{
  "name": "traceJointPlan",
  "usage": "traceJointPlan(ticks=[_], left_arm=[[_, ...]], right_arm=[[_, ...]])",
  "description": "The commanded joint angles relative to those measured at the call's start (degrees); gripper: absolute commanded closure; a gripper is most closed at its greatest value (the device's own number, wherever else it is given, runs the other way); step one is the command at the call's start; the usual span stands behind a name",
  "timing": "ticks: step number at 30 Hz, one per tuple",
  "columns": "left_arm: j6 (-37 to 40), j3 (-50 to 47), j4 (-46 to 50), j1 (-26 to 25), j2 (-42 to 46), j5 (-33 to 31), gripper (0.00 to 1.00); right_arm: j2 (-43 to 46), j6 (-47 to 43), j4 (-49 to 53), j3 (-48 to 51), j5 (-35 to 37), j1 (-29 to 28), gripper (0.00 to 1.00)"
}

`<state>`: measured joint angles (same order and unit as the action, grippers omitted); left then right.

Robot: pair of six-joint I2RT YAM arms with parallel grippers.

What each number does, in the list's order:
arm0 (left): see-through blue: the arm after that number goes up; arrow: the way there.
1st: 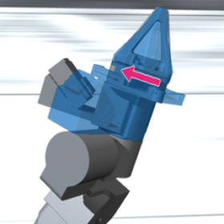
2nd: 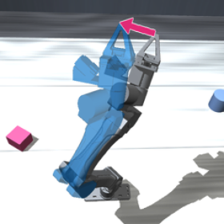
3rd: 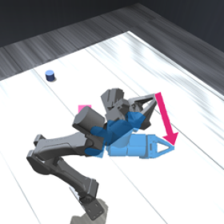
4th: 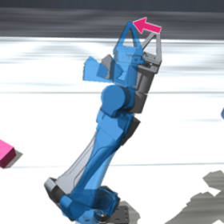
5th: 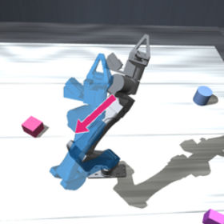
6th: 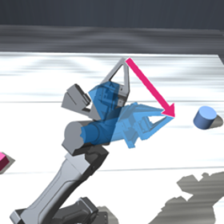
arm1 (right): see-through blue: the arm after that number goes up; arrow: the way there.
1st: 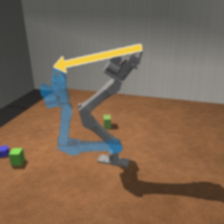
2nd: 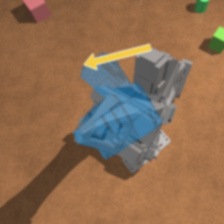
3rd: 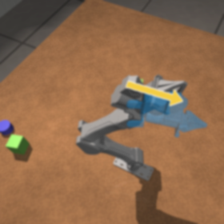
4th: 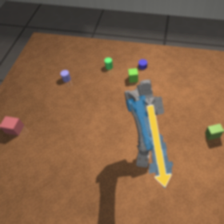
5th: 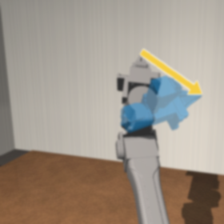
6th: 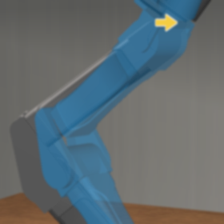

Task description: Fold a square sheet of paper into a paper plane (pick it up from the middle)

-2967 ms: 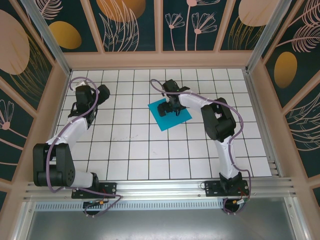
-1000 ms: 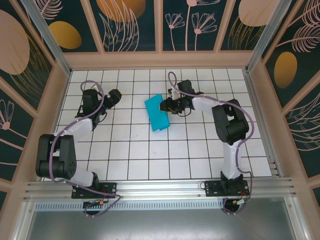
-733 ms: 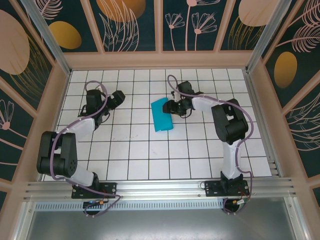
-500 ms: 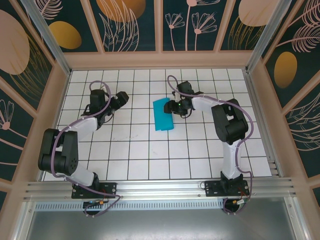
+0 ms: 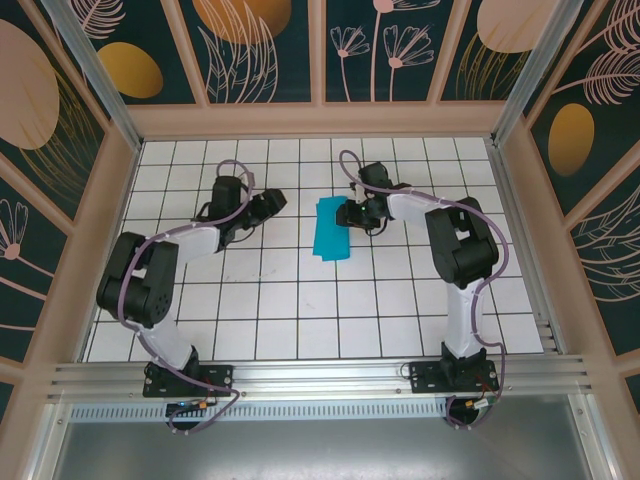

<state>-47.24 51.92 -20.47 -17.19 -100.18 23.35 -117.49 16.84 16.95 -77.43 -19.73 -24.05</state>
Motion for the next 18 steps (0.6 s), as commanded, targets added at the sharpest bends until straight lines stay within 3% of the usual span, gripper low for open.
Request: traceJointPlan(ticks=[1,8,18], left_arm=[[-0.7,3.3,-1.9,-2.6,-3.8,2.2,0.40],[-1.4,8.4,-1.7,-6.9,-9.7,2.6,0.50],[-1.8,10.9,-1.5,-8.5,-13.0,2.1,0.56]], right_arm=[[2.0,-2.9,1.7,1.1,1.2,0.7,0.51],[2.5,-6.2,4.1,0.8,1.6,0.7,0.48],[0.9,-8.3,6.2,0.0,4.0,0.5,0.55]])
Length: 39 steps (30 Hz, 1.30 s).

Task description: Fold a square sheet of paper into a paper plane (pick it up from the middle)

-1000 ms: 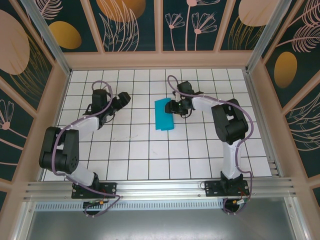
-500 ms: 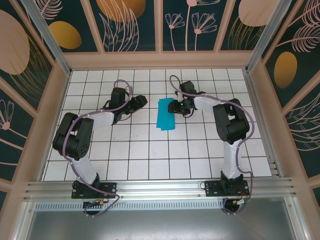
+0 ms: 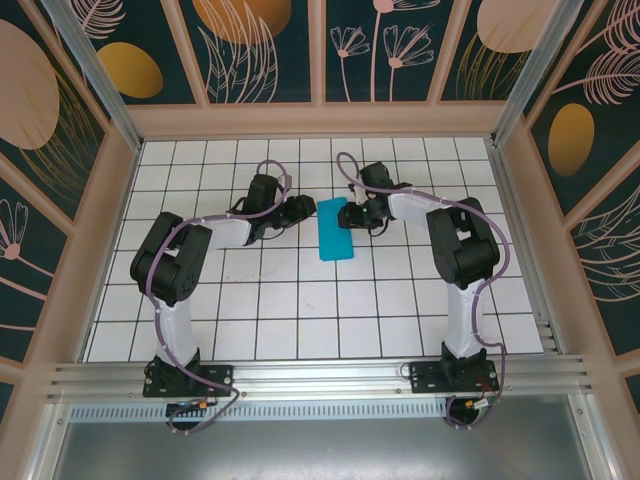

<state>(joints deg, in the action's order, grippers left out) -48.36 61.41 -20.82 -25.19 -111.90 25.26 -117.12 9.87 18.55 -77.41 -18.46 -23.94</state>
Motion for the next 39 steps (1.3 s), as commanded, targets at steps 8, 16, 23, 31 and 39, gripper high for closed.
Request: traceJointPlan(ticks=[8,16,23,31,39], left_arm=[[-0.9,1.8,-0.9,-0.6,-2.1,-1.6,0.58],[-0.5,2.1,0.7,-0.5,-2.2,-4.3,0.60],[-0.1,1.5,2.5,-0.6,-0.6,-10.6,0.60],[-0.7,1.0,1.5,-0.5,-0.9,-10.9,0.60],[-0.7,1.6,1.5,-0.6,-1.5,-10.4,0.60]], right_arm=[[-0.7,-2.8,5.2,-0.5,4.4,0.4,0.56],[-1.7,-6.5,5.7,-0.6,4.2,0.5,0.56],[-2.9,-6.0,5.8,-1.6,5.0,0.5,0.55],[-4.1,-5.3,6.4,-2.2,5.9,0.6,0.55],[-4.9,-5.2,6.9,-2.8,6.5,0.7,0.55]])
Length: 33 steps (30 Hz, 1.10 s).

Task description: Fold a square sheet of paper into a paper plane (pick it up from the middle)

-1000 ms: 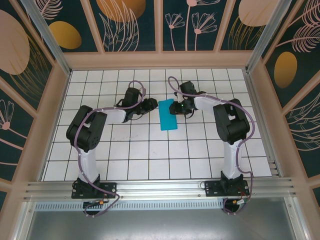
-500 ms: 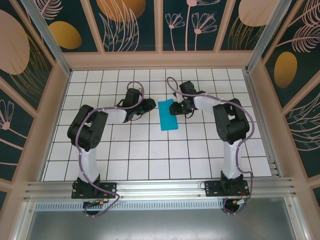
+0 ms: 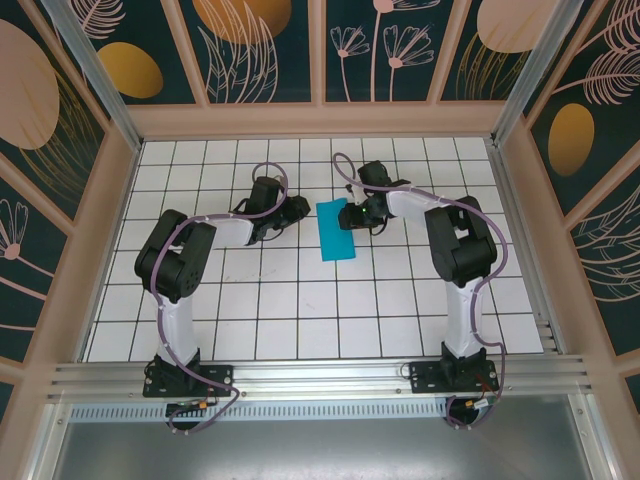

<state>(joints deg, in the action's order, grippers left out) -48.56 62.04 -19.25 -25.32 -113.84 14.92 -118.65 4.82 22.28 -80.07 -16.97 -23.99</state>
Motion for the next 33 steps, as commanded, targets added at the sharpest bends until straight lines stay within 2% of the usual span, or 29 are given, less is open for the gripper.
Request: traceJointPlan(ticks=[1,8,18,33], left_arm=[[-0.5,1.1,-0.1,-0.4,0.4,0.1,0.60],[-0.7,1.6,-1.3,-0.4,-0.6,3.4,0.62],[-0.2,3.9,-1.9,-1.1,-3.0,8.8,0.70],[0.0,7.1,0.1,-2.0,-6.3,12.3,0.77]], right_arm=[[-3.5,-0.2,3.2,-0.2,5.0,0.8,0.55],[-4.0,-0.5,3.5,-0.3,4.6,0.7,0.54],[-4.1,-1.9,3.6,0.2,3.8,0.6,0.52],[-5.5,-0.8,4.4,-0.7,5.2,0.7,0.52]])
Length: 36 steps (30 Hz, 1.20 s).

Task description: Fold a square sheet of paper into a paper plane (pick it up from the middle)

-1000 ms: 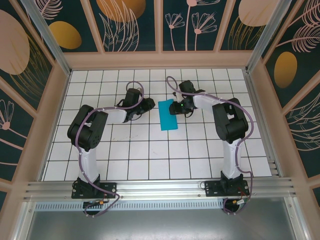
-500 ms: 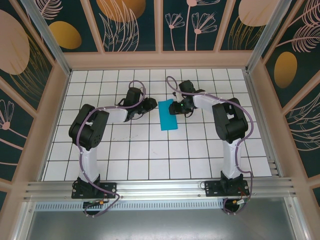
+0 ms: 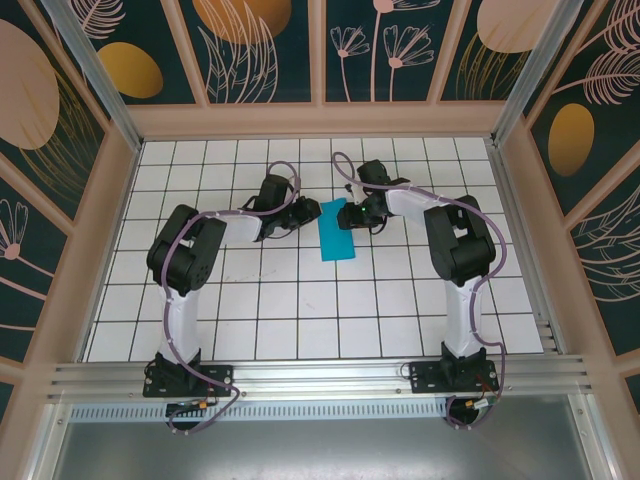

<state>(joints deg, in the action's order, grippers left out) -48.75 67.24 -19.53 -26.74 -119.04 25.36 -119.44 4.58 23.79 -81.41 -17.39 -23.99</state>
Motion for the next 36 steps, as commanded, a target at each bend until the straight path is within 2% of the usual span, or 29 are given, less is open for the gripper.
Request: traceJointPlan(ticks=[1,22,36], left_arm=[[0.3,2.2,0.6,-0.6,-1.4,2.0,0.78],[2.0,6.2,6.8,-1.6,-5.8,2.6,0.81],[3.2,6.7,16.0,-1.6,-7.9,-2.0,0.82]], right_arm=[[-4.8,-0.5,2.9,0.6,5.6,0.7,0.52],[-5.3,-1.2,2.9,0.9,5.8,0.6,0.52],[-2.9,-0.2,3.0,0.6,5.7,0.6,0.52]])
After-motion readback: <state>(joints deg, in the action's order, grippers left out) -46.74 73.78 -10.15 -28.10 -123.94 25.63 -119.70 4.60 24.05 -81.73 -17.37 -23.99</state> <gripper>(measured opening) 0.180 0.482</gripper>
